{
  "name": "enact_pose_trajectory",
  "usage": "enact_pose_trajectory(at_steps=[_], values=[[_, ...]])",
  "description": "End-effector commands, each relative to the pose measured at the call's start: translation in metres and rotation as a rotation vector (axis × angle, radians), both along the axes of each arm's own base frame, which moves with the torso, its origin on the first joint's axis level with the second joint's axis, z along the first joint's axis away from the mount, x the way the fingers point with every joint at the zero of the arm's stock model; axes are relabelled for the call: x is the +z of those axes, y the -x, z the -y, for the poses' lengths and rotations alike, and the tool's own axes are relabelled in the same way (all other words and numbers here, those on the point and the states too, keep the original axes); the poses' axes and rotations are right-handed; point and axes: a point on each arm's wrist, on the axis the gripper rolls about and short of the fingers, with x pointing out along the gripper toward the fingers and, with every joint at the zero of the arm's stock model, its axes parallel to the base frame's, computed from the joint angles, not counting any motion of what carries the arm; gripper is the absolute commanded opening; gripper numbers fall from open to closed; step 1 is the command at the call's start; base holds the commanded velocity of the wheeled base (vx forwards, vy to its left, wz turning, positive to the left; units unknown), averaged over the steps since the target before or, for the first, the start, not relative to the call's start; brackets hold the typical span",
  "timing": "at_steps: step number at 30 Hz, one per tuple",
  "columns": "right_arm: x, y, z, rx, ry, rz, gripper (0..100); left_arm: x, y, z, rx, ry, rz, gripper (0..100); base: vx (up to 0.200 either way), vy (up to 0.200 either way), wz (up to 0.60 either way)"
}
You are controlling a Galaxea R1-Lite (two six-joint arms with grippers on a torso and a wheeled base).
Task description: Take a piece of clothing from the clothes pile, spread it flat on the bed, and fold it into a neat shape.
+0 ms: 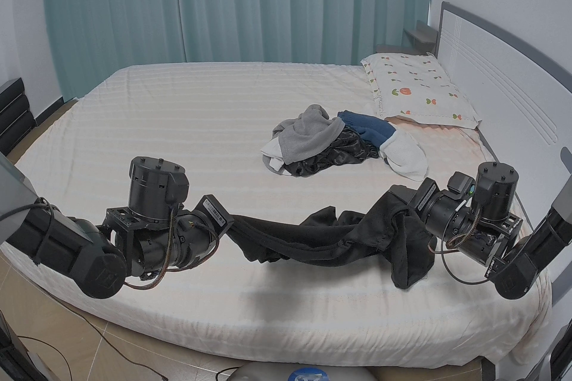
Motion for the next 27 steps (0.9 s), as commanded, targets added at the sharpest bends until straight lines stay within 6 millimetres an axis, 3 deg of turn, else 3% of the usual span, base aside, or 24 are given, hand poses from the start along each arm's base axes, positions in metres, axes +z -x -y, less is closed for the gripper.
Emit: enact_pose_trajectory(at_steps=[1,27], values=[[0.002,0.0,-0.001,0.003,-0.003,0.006,0,0.002,0.0,-0.002,0.006,0.003,0.006,0,0.0,0.2,0.0],[0.012,-0.004,-0.007,-0.031,-0.046,0.102,0,0.013,0.001,-0.01,0.028,0.018,0.037,0,0.0,0.2,0.0]])
